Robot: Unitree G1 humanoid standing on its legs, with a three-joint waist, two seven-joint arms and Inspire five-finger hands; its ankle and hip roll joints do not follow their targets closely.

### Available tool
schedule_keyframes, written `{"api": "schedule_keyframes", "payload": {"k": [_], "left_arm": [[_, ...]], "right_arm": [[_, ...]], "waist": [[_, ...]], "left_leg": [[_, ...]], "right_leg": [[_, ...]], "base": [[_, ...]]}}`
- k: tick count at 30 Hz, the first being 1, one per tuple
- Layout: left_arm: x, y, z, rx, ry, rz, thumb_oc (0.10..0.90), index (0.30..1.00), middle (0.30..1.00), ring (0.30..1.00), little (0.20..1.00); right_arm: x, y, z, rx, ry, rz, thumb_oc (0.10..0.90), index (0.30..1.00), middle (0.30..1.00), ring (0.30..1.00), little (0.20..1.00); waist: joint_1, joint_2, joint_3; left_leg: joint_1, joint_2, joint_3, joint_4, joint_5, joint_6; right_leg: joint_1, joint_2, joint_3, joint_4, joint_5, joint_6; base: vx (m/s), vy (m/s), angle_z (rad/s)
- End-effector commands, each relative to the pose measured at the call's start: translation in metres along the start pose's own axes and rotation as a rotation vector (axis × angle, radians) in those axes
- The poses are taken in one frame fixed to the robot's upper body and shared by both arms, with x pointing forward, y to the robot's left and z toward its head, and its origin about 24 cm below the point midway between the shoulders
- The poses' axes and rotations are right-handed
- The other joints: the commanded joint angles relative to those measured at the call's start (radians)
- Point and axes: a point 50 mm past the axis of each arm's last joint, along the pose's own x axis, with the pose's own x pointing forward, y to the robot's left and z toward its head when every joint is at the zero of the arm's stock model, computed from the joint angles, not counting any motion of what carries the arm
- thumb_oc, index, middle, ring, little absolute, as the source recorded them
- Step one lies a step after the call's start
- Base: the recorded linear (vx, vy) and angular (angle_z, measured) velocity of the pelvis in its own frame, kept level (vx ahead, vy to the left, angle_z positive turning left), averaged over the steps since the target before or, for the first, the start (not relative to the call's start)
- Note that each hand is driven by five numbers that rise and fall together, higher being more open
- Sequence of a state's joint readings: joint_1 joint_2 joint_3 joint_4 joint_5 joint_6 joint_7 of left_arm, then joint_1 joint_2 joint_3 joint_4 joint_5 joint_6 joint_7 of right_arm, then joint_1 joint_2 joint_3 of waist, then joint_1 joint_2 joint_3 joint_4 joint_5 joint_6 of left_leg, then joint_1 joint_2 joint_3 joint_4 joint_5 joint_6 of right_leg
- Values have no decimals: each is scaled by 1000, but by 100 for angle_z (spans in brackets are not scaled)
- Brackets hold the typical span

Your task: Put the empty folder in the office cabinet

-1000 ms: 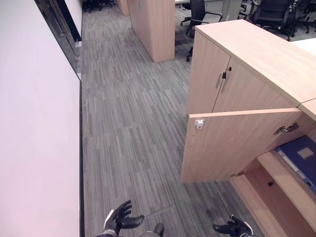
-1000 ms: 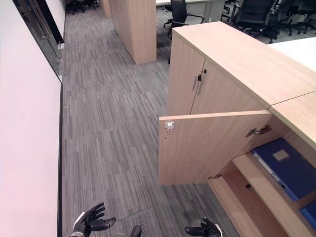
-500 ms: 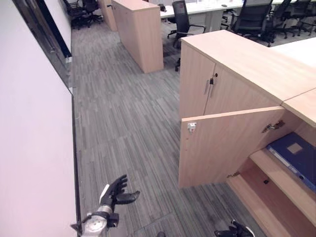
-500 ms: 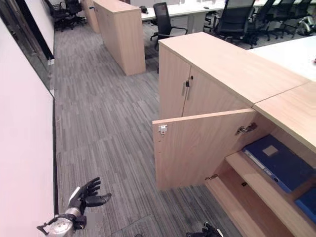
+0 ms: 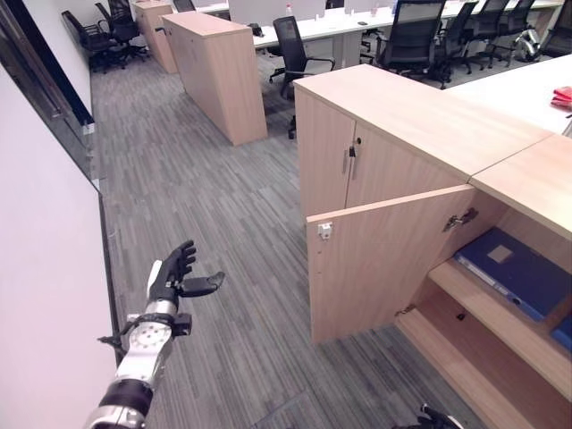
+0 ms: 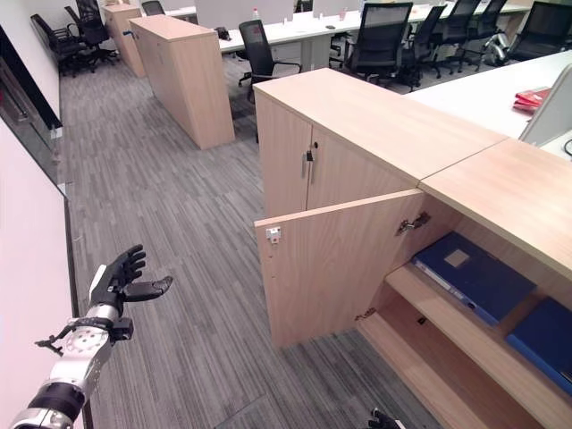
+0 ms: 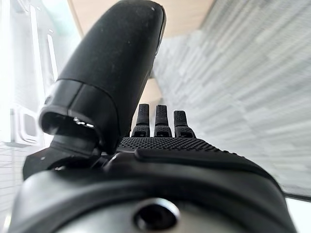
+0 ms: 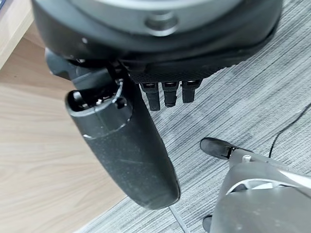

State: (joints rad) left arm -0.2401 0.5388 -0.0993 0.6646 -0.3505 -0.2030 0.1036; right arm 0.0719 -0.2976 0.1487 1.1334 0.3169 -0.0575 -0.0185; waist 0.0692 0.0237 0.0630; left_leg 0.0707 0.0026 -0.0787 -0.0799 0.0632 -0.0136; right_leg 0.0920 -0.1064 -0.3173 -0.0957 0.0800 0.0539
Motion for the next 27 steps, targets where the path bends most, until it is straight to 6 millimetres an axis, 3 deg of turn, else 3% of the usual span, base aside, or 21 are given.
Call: {"api": "schedule_keyframes", "payload": {"k": [1, 6, 8, 10, 12, 15, 16, 19, 27], "left_arm": [[31, 13, 89, -1, -329, 43, 800, 900, 900, 900, 900], [36, -13, 110, -36, -397, -30, 800, 900, 900, 900, 900], [36, -37, 116, -100, -417, -89, 800, 900, 900, 900, 900], [35, -43, 116, -118, -418, -108, 800, 900, 900, 900, 900], [31, -70, 117, -170, -423, -191, 800, 900, 900, 900, 900], [27, -86, 116, -170, -423, -250, 800, 900, 900, 900, 900], [23, -104, 116, -164, -425, -310, 800, 900, 900, 900, 900], [20, -119, 116, -152, -421, -356, 800, 900, 900, 900, 900], [12, -136, 118, -199, -429, -415, 800, 900, 900, 900, 900]], "right_arm": [[3, -10, 29, -54, -108, -12, 800, 900, 900, 900, 900], [3, -8, 31, -74, -106, -10, 800, 900, 900, 900, 900], [4, -7, 33, -78, -104, -17, 800, 900, 900, 900, 900], [5, -6, 34, -79, -103, -18, 800, 900, 900, 900, 900], [5, -7, 34, -81, -98, -29, 800, 900, 900, 900, 900], [5, -8, 33, -91, -93, -30, 800, 900, 900, 900, 900], [5, -9, 32, -107, -85, -35, 800, 900, 900, 900, 900], [5, -10, 30, -118, -78, -41, 800, 900, 900, 900, 900], [6, -12, 35, -133, -86, -53, 800, 900, 900, 900, 900]], "waist": [[-15, -18, -29], [-28, -19, -31], [-37, -18, -30], [-39, -17, -30], [-46, -17, -30], [-50, -17, -29], [-55, -19, -28], [-60, -20, -28], [-68, -19, -25]], "left_leg": [[20, -34, -55, -4, -125, -13], [23, -31, -46, -6, -125, -12], [24, -31, -42, -6, -125, -10], [25, -31, -40, -7, -125, -9], [27, -32, -37, -7, -127, -8], [30, -31, -35, -7, -128, -7], [31, -32, -36, -7, -129, -6], [31, -32, -37, -7, -129, -6], [28, -34, -41, -7, -126, -5]], "right_leg": [[64, -30, -25, 38, -128, 73], [64, -32, -18, 36, -123, 76], [64, -34, -15, 36, -121, 78], [64, -35, -15, 35, -120, 78], [67, -36, -12, 30, -116, 79], [69, -37, -10, 27, -114, 80], [70, -36, -9, 26, -115, 79], [72, -36, -10, 26, -116, 78], [69, -36, -12, 27, -115, 76]], "base": [[-18, 2, -10], [-24, 1, -8], [-31, 0, -7], [0, 0, 0], [-6, 5, -2], [-4, 3, -4], [-8, 2, -6], [0, 0, 0], [-4, -6, -1]]}}
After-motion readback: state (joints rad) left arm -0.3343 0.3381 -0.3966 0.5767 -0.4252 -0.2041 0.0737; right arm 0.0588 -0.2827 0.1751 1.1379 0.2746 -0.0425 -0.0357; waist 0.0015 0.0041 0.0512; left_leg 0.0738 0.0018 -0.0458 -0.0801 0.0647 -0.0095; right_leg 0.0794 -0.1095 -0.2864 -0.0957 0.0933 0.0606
